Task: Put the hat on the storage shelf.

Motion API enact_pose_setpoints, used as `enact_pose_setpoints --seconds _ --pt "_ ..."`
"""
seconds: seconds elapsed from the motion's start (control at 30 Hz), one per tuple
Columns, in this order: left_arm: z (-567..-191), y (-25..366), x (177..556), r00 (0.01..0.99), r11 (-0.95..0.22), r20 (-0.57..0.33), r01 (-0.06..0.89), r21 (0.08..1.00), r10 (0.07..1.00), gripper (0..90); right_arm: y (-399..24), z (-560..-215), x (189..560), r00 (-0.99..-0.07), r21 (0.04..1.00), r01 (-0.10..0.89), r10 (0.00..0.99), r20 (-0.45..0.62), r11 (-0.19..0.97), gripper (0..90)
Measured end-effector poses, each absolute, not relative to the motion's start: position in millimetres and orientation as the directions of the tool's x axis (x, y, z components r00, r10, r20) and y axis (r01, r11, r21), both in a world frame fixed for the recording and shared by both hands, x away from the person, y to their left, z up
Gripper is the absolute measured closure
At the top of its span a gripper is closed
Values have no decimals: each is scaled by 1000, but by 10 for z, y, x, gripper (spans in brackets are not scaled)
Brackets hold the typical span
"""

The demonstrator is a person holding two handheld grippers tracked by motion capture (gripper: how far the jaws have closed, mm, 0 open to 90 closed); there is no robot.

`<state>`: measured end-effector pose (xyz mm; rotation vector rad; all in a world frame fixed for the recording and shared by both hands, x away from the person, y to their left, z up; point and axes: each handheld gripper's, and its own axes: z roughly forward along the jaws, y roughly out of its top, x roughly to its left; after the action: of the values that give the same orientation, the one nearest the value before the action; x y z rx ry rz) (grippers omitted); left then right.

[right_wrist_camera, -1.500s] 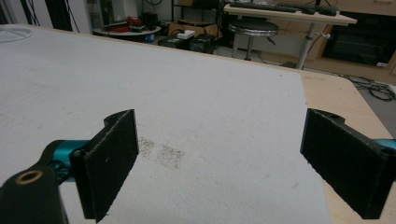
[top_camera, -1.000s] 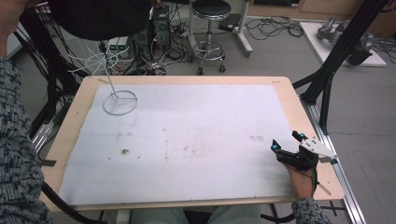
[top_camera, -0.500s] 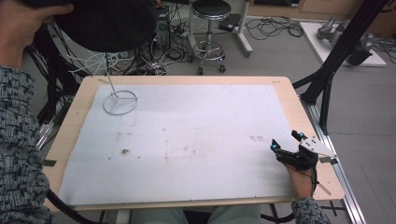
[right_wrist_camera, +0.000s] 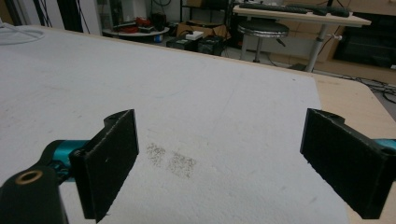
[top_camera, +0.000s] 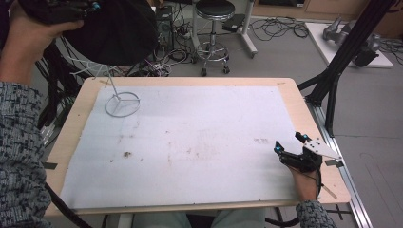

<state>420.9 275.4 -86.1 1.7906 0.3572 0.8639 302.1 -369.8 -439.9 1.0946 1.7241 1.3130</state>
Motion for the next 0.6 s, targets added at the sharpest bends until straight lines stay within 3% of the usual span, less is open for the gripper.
enact_pose_setpoints --seconds 0.6 --pt "-1176 2733 4101 658 -327 322 -121 937 680 740 -3674 -4397 3034 -408 970 205 912 -40 134 105"
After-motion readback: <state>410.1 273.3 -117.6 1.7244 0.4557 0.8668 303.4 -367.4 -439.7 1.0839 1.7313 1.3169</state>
